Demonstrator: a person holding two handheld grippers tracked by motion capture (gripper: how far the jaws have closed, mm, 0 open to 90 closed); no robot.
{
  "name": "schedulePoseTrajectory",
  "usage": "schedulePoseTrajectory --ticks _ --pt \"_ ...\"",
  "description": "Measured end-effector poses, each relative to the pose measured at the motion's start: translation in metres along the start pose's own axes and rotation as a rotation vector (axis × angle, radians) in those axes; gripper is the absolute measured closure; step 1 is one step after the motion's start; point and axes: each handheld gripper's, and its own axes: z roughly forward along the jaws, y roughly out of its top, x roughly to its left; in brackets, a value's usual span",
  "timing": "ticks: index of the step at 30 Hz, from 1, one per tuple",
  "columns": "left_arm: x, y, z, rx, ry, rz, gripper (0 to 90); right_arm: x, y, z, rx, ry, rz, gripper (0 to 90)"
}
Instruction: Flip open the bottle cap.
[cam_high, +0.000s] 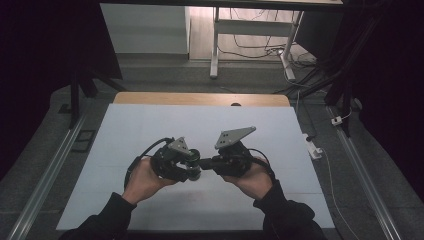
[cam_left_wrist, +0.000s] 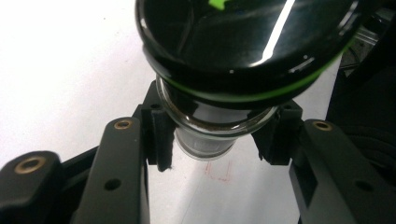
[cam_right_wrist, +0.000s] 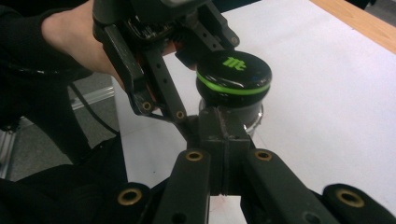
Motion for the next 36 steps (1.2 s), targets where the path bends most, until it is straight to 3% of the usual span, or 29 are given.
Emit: schedulePoseTrajectory --ticks 11,36 --pt "-0.002 0.000 0.004 0.016 0.007 0.012 54.0 0.001 0.005 0.003 0.013 0.002 0.010 89.5" --pt "-0.005 0.000 0.008 0.030 -0.005 0.027 54.0 -0.005 0.017 0.002 -0.011 -0.020 0.023 89.6"
